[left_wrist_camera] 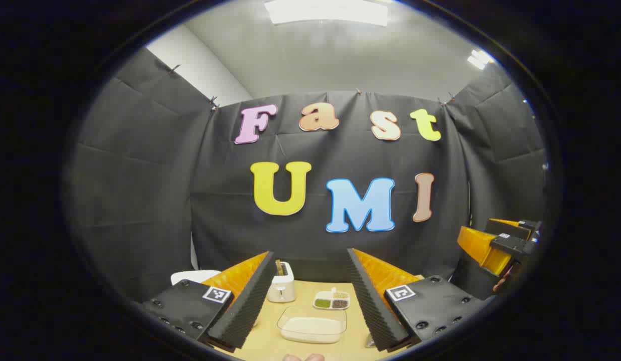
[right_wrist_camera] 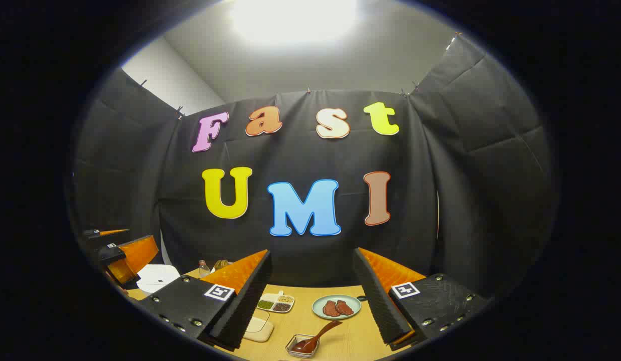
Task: Close the left gripper, press the button to open the rice cooker; take a wooden spoon from the chopstick holder with the right hand, scoop a spoonful of rice and pour it into the rice cooker, then put the wooden spoon back into the chopstick holder.
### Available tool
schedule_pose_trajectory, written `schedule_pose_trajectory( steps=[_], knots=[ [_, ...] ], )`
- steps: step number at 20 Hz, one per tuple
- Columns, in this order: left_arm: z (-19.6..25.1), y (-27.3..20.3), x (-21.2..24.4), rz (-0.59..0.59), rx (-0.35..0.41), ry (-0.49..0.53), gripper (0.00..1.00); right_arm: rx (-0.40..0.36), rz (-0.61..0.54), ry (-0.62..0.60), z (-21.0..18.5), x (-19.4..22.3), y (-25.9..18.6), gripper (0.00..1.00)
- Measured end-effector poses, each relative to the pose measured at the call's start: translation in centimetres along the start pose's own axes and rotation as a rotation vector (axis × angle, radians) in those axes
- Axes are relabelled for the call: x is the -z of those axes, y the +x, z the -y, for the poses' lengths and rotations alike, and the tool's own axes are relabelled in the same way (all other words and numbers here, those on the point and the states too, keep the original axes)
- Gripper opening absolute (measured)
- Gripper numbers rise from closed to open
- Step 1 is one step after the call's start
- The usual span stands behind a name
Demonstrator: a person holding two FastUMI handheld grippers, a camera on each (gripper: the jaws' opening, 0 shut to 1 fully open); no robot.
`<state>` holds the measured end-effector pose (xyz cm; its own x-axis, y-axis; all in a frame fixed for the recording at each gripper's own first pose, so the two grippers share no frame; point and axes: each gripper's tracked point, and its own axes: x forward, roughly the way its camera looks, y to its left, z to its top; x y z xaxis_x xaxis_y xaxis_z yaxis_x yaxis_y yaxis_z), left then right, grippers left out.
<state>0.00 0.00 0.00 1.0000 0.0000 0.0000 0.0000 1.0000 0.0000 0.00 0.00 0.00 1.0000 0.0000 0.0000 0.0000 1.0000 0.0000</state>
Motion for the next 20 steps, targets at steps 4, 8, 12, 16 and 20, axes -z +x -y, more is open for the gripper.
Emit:
schedule_pose_trajectory(
  steps=[4,8,12,16,20],
  knots=[
    [-0.3,0.4,-0.6,0.018,0.010,-0.018,0.99,0.047,-0.012,0.006,0.7,0.2,-0.2,0.98],
    [-0.8,1.1,0.7,-0.001,0.020,-0.001,0.96,0.048,-0.007,0.004,-0.2,0.0,-0.4,0.98],
    [-0.5,2.2,1.7,-0.032,0.029,0.004,0.96,0.034,-0.011,0.020,-0.8,0.3,0.0,0.98],
    [0.2,2.9,1.2,-0.039,0.046,0.006,0.96,0.011,-0.029,0.033,-0.9,0.7,0.5,0.98],
    [-0.7,3.6,1.6,-0.027,0.036,0.019,0.99,0.008,-0.036,0.057,-0.8,0.9,1.0,0.98]
  ],
)
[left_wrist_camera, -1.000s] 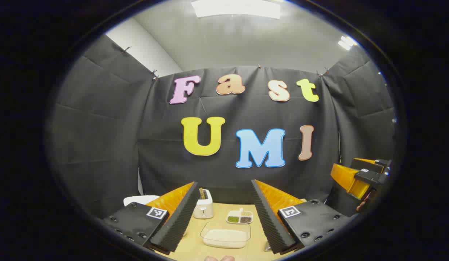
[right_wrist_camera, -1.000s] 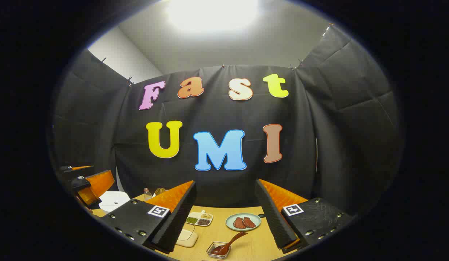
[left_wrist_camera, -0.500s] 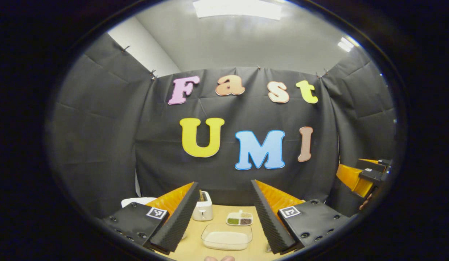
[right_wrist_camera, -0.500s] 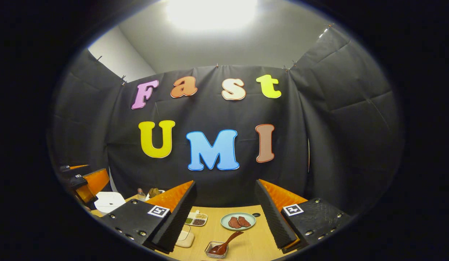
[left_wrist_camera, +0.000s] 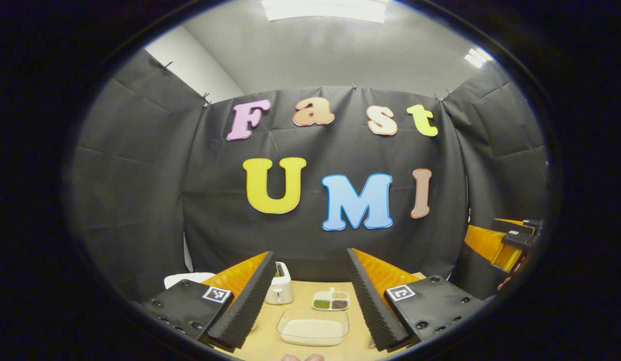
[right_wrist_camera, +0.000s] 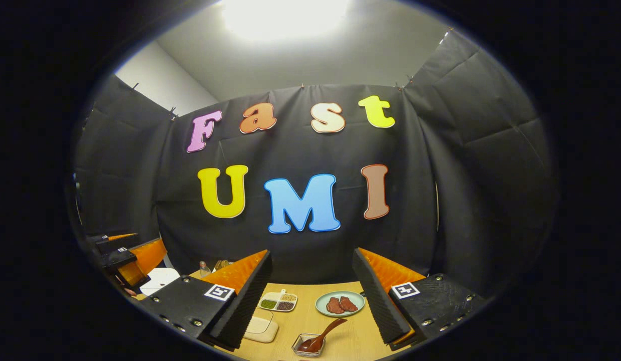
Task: Close the left gripper, press the button to open the rice cooker; take a wooden spoon from the chopstick holder with the right hand, scoop a spoonful of rice and pour it into the rice cooker, then put the wooden spoon back into the chopstick holder.
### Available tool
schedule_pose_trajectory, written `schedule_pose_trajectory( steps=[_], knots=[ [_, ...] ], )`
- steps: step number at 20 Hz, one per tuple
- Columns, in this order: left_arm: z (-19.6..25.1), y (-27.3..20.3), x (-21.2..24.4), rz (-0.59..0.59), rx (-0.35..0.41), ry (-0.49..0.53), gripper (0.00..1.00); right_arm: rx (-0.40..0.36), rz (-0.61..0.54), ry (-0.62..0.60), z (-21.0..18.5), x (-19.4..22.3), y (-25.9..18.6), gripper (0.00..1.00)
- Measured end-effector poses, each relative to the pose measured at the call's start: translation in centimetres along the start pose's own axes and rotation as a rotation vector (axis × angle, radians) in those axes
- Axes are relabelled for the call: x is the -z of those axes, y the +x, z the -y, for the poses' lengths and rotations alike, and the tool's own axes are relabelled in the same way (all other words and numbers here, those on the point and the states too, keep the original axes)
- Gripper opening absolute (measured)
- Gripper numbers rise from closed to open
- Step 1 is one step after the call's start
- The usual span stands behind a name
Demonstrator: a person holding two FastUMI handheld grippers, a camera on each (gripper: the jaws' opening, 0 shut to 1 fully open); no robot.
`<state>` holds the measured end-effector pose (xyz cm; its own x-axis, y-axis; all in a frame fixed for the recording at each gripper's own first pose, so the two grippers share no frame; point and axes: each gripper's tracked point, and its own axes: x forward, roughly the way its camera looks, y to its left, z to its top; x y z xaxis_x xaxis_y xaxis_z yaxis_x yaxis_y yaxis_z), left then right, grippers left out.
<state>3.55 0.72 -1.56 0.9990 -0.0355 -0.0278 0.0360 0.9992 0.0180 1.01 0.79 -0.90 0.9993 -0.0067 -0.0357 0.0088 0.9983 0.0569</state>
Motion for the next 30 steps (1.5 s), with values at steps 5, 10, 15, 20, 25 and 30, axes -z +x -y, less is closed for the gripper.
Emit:
schedule_pose_trajectory(
  steps=[5,10,15,20,25,30],
  knots=[
    [-3.4,1.7,0.6,-0.002,0.018,-0.050,0.96,0.029,-0.033,-0.009,-1.1,0.8,0.8,0.98],
    [-11.0,4.5,7.4,-0.177,0.023,-0.158,0.89,0.071,-0.047,0.002,-3.1,2.1,0.6,0.98],
    [-21.4,6.1,15.0,-0.397,-0.099,-0.231,0.07,0.069,-0.089,-0.028,-4.9,4.1,0.5,0.98],
    [-27.2,9.3,22.8,-0.561,-0.189,-0.226,0.09,0.066,-0.121,-0.049,-5.1,5.4,0.9,0.98],
    [-29.2,10.8,26.9,-0.635,-0.235,-0.207,0.08,0.082,-0.149,-0.067,-4.0,6.3,1.0,0.98],
    [-30.1,10.9,29.9,-0.694,-0.279,-0.215,0.09,0.103,-0.169,-0.079,-2.7,6.8,1.4,0.98]
  ],
)
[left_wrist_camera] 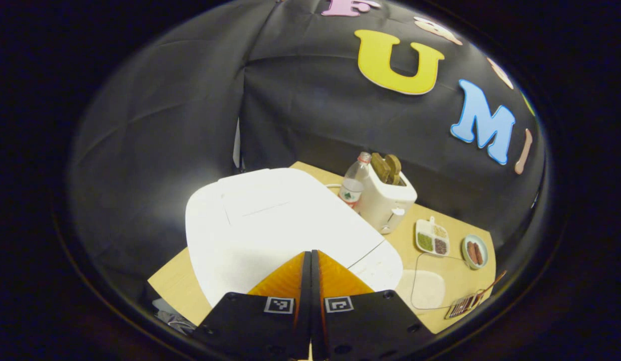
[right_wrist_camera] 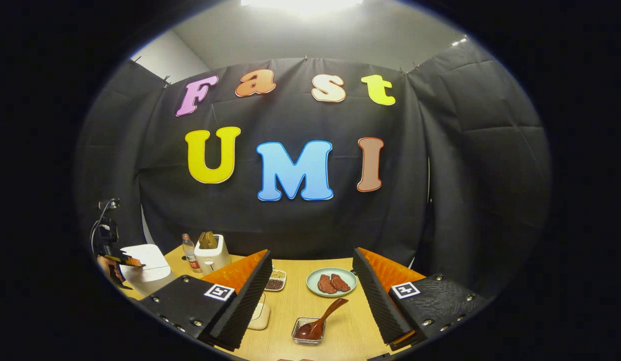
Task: Close the left gripper, press the button to open the rice cooker; take a wooden spoon from the chopstick holder with the right hand, scoop a spoonful of rice and pour it into the rice cooker, then put the wooden spoon back into the chopstick holder.
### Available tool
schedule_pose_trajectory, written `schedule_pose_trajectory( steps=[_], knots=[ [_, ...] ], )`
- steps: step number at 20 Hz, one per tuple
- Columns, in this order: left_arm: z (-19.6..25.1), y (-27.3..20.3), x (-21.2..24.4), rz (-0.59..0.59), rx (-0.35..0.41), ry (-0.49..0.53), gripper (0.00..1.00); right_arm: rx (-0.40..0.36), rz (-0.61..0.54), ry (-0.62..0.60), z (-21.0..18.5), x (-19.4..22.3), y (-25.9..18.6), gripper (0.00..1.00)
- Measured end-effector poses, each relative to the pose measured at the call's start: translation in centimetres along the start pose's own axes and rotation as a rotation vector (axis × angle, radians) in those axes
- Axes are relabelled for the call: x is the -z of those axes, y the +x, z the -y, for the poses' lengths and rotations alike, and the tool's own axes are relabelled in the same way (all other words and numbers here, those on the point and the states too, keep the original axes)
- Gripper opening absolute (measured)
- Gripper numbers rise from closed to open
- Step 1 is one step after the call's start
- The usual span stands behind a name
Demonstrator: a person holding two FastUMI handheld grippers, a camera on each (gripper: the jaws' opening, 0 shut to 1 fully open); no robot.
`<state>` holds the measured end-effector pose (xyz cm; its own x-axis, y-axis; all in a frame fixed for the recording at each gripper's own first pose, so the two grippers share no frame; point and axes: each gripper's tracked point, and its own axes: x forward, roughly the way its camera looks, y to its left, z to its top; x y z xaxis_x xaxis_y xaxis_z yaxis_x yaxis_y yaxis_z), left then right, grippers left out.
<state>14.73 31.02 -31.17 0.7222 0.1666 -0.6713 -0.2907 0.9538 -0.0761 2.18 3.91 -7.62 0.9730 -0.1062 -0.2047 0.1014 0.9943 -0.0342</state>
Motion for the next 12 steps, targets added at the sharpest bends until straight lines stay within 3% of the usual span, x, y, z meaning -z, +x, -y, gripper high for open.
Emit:
schedule_pose_trajectory(
  steps=[2,5,8,9,10,12],
  knots=[
    [-0.4,-0.7,-1.9,0.048,-0.039,0.014,0.08,0.004,0.003,0.000,0.3,-0.1,0.3,0.98],
    [-0.1,-5.2,-8.8,0.279,-0.110,0.074,0.09,0.001,0.006,0.001,0.5,0.0,0.9,0.98],
    [3.1,-11.5,-13.8,0.471,-0.059,0.111,0.10,-0.010,-0.001,0.008,0.3,0.3,1.6,0.98],
    [4.3,-13.3,-14.9,0.516,-0.040,0.119,0.30,-0.019,-0.001,0.013,0.2,0.4,1.8,0.98],
    [4.6,-14.0,-15.1,0.544,-0.041,0.132,0.38,-0.030,0.004,0.014,0.0,0.5,1.9,0.98],
    [5.8,-16.7,-15.5,0.586,-0.026,0.158,0.63,-0.046,0.005,0.010,0.0,0.7,2.3,0.98]
  ],
)
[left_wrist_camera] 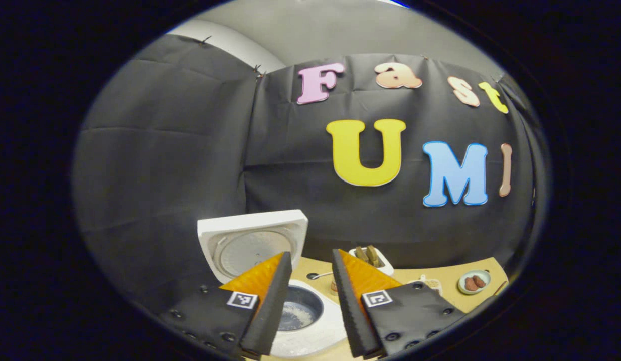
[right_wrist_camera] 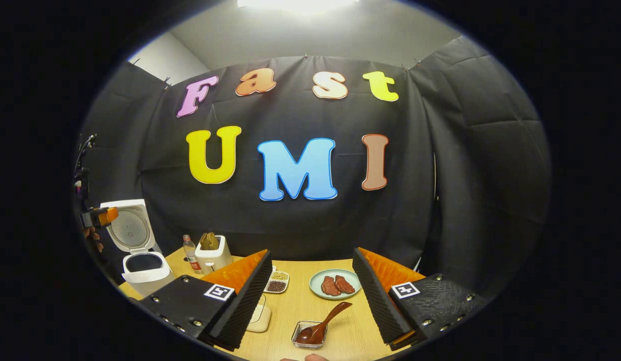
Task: Close the left gripper, press the button to open the rice cooker; take a wooden spoon from the chopstick holder with the right hand, scoop a spoonful of rice and pour it into the rice cooker, then put the wooden spoon back into the chopstick holder.
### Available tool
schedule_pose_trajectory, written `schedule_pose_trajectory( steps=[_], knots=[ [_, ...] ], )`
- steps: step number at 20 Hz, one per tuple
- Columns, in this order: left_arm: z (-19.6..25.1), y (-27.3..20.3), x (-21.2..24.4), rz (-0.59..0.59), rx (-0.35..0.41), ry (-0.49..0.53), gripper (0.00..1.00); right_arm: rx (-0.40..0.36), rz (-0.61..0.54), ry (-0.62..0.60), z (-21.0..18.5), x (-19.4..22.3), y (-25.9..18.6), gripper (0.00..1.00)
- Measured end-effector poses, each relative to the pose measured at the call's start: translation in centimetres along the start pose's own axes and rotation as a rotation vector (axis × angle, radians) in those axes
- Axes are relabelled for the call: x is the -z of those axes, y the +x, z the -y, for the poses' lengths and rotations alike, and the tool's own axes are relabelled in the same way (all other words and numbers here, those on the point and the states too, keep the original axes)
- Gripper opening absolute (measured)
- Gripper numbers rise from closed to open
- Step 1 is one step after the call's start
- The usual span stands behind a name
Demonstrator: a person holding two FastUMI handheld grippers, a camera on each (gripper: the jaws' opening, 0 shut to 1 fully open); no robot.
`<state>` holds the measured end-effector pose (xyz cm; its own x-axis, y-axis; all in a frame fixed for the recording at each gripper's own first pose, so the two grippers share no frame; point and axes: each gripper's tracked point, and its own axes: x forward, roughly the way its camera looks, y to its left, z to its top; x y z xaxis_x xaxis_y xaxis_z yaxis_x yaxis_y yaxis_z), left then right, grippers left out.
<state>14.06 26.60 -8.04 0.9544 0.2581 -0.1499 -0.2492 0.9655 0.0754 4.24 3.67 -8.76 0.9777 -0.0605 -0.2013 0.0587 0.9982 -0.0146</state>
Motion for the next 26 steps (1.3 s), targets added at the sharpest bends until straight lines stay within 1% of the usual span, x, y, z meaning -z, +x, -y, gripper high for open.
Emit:
schedule_pose_trajectory(
  steps=[1,4,5,6,8,9,10,11,13,16,18,19,22,23,25,26],
  knots=[
    [0.9,-0.6,-0.5,0.019,0.014,0.006,0.73,-0.011,-0.002,0.001,-0.1,0.2,0.1,0.98],
    [4.1,-2.8,-0.4,0.032,0.076,0.012,0.78,-0.067,-0.015,0.011,-0.6,1.2,0.3,0.98],
    [4.9,-3.6,-0.3,0.035,0.095,0.019,0.80,-0.074,-0.023,0.010,-0.3,1.8,0.5,0.98],
    [6.0,-4.1,0.0,0.032,0.120,0.024,0.82,-0.070,-0.035,0.007,0.3,2.4,0.6,0.98],
    [8.9,-5.4,0.4,0.024,0.183,0.019,0.81,-0.041,-0.073,0.015,2.1,4.1,0.7,0.98],
    [10.3,-5.9,0.7,0.028,0.208,0.019,0.93,-0.022,-0.092,0.027,3.0,5.0,0.8,0.98],
    [11.3,-6.5,0.6,0.031,0.229,0.022,0.97,-0.005,-0.111,0.039,3.8,5.9,1.1,0.98],
    [12.5,-6.8,0.8,0.028,0.254,0.024,0.99,0.012,-0.136,0.049,4.7,7.0,1.5,0.98],
    [14.7,-7.6,1.7,0.009,0.297,0.023,0.98,0.017,-0.206,0.071,5.8,10.0,2.3,0.98],
    [17.1,-8.3,2.5,-0.012,0.348,0.026,0.99,0.023,-0.288,0.105,6.6,13.1,4.2,0.98],
    [17.4,-8.5,2.8,-0.022,0.347,0.031,0.98,0.019,-0.340,0.107,7.0,15.5,5.6,0.98],
    [17.3,-8.4,2.8,-0.028,0.339,0.035,0.99,0.013,-0.372,0.120,6.9,16.8,6.2,0.98],
    [17.2,-8.3,3.7,-0.060,0.324,0.045,0.98,0.009,-0.493,0.186,6.9,21.2,8.1,0.98],
    [17.1,-8.2,4.1,-0.071,0.326,0.040,0.99,0.017,-0.539,0.199,7.0,22.7,8.7,0.98],
    [17.6,-8.2,5.3,-0.115,0.364,0.000,0.99,0.001,-0.591,0.240,6.5,24.7,10.2,0.98],
    [17.5,-7.9,6.0,-0.135,0.355,-0.002,0.99,0.004,-0.614,0.261,6.4,25.7,11.0,0.96]
  ],
)
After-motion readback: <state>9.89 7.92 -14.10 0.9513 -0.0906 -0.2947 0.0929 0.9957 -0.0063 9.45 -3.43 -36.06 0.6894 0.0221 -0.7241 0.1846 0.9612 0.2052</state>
